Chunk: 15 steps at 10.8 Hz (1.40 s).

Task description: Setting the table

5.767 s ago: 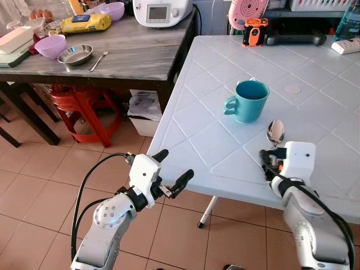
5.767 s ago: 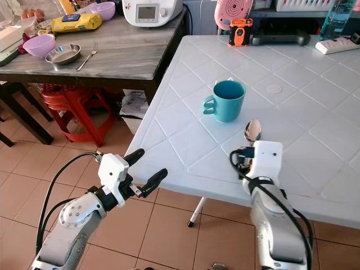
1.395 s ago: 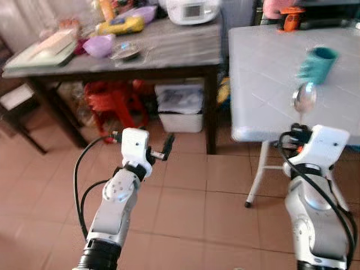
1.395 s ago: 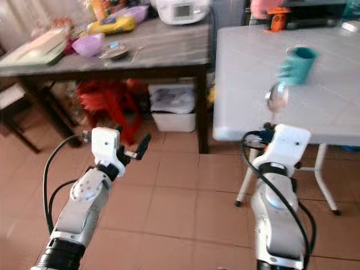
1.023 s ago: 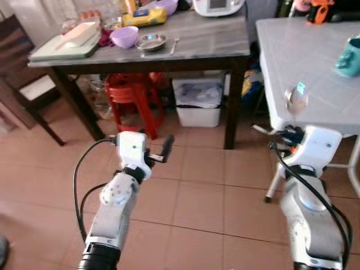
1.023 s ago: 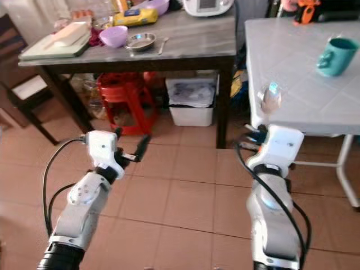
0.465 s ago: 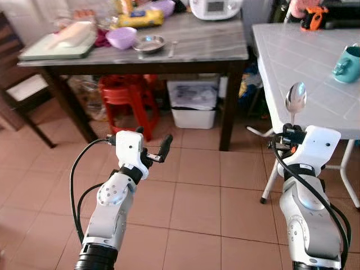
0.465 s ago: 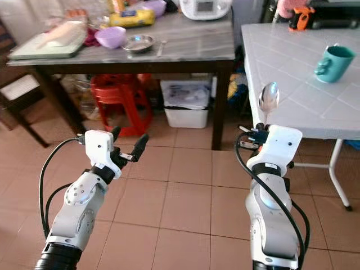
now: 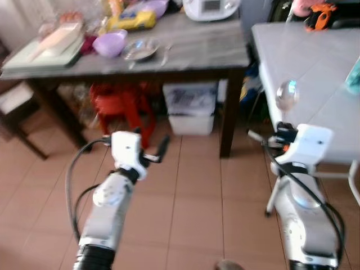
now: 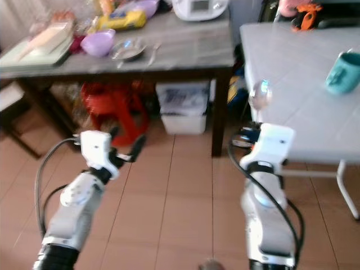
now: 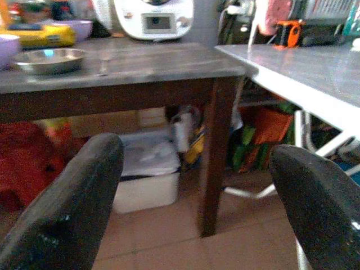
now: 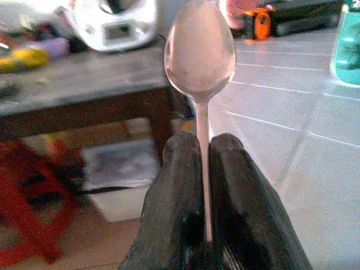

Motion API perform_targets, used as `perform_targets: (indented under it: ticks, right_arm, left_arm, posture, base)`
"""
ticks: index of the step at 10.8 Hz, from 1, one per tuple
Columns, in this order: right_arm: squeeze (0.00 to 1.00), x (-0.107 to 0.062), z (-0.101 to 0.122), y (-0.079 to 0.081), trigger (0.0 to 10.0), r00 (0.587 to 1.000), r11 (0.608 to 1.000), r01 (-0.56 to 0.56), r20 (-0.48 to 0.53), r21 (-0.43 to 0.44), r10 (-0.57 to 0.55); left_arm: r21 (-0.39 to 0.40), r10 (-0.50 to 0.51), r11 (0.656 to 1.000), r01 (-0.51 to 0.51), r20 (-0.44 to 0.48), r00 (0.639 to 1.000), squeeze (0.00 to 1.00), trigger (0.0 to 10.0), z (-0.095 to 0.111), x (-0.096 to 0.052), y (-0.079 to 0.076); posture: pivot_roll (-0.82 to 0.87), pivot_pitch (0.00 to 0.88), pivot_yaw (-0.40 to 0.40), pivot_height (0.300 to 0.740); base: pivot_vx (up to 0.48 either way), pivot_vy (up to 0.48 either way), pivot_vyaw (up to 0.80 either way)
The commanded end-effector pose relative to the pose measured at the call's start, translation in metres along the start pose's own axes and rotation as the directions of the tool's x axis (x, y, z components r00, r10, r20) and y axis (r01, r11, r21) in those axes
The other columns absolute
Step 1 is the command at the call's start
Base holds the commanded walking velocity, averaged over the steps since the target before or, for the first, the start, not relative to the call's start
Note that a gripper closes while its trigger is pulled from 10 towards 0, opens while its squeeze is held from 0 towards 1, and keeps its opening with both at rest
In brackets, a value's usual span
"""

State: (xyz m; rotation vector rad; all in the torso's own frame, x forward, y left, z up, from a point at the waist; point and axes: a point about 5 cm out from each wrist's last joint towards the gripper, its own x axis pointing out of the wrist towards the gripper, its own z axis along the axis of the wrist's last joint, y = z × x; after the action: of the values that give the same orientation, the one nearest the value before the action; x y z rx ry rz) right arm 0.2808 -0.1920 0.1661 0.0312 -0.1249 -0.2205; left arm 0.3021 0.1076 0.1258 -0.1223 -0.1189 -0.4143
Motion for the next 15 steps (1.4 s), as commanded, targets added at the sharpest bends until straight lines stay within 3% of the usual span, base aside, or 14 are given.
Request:
perform_targets:
  ticks: [1,9,12,13,15]
  right_arm:
    - [0.00,-0.001,0.005,0.005,10.0,1.000,1.000,-0.011,0.023,0.013,0.011]
    - [0.00,-0.005,0.000,0.004,10.0,1.000,1.000,-0.016,0.011,-0.003,0.016]
    - [0.00,-0.009,-0.006,0.007,10.0,0.998,0.999,-0.054,-0.017,-0.006,0.053]
    - [0.00,-0.009,-0.007,0.008,10.0,0.998,0.998,-0.062,-0.020,-0.006,0.062]
    - [0.00,-0.009,-0.008,0.007,10.0,0.998,0.998,-0.060,-0.021,-0.002,0.060]
  left_arm:
    - [0.032,0.013,0.999,-0.013,0.000,1.000,0.00,10.0,0.003,-0.003,0.008]
    - [0.035,0.007,0.999,-0.007,-0.006,1.000,0.00,10.0,0.002,-0.001,0.005]
    - [0.078,0.093,0.992,-0.095,0.024,0.995,0.00,10.0,0.007,0.001,0.017]
    - [0.076,0.160,0.984,-0.160,0.000,0.987,0.00,10.0,0.004,0.001,0.023]
    - [0.066,0.179,0.982,-0.177,-0.029,0.983,0.00,10.0,0.000,0.001,0.023]
  posture:
    - [-0.10,0.087,0.118,0.740]
    - [-0.11,0.095,0.123,0.740]
    - [-0.11,0.096,0.116,0.740]
    - [-0.11,0.094,0.113,0.740]
    - [-0.11,0.095,0.109,0.740]
  base:
    - [0.480,0.000,0.00]
    - [0.480,0.000,0.00]
    - [0.464,0.000,0.00]
    - [0.000,0.000,0.00]
    - [0.000,0.000,0.00]
